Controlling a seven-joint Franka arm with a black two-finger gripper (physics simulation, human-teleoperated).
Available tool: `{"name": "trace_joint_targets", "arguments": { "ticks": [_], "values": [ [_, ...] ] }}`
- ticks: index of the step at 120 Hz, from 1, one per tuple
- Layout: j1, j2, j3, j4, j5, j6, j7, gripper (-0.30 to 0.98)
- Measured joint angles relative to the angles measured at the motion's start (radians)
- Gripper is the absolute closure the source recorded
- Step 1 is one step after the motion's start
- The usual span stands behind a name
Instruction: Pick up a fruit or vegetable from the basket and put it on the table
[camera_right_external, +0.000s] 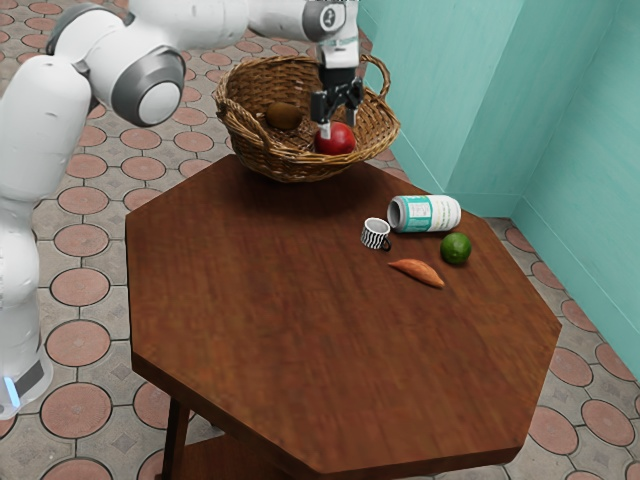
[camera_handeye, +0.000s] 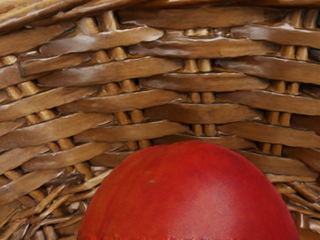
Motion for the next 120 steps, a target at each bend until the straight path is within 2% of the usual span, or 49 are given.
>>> {"name": "trace_joint_targets", "arguments": {
  "ticks": [50,75,90,107,120],
  "values": [
    [0.0,0.047,-0.003,-0.007,-0.023,0.008,-0.006,0.01],
    [0.014,0.046,-0.002,-0.013,-0.074,0.012,-0.016,0.22],
    [0.02,0.036,-0.001,-0.015,-0.093,0.017,-0.021,0.26],
    [0.024,-0.07,0.014,-0.087,-0.097,0.021,-0.026,0.26],
    [-0.01,-0.205,0.021,-0.101,-0.094,0.021,-0.029,0.25]
  ]
}}
